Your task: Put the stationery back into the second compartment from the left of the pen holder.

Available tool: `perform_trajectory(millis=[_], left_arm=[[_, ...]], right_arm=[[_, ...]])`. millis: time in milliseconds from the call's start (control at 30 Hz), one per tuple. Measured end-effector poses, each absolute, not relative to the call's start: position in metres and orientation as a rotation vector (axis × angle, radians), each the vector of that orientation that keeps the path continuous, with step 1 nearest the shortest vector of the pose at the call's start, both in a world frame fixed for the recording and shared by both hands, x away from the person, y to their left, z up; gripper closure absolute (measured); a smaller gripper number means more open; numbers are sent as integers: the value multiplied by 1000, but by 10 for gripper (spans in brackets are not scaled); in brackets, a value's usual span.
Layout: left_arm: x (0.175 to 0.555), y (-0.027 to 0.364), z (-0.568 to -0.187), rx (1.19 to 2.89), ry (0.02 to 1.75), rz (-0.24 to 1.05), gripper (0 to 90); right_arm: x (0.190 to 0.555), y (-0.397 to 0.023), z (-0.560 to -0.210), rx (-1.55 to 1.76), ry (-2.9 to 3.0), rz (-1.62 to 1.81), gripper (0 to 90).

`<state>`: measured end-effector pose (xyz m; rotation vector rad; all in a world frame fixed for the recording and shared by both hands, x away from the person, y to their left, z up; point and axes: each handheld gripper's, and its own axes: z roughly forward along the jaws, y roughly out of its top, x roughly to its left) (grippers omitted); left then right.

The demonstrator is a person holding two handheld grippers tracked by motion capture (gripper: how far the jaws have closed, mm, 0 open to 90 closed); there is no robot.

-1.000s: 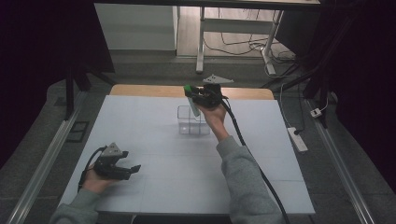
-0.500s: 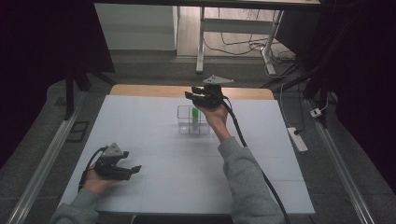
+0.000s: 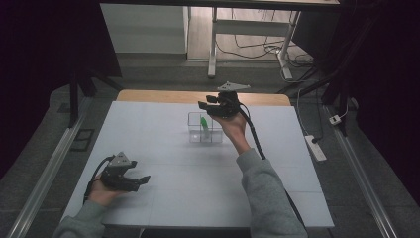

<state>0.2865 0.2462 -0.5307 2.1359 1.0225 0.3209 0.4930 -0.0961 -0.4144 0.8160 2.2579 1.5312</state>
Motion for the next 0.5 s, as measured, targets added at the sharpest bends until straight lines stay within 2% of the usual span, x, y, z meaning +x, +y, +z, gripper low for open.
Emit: perform_trajectory(millis=[500], left_arm=[[286,248,-530,2129,1028,330,189]], right_arm=[[470,-126,-415,825,2310,1496,453]])
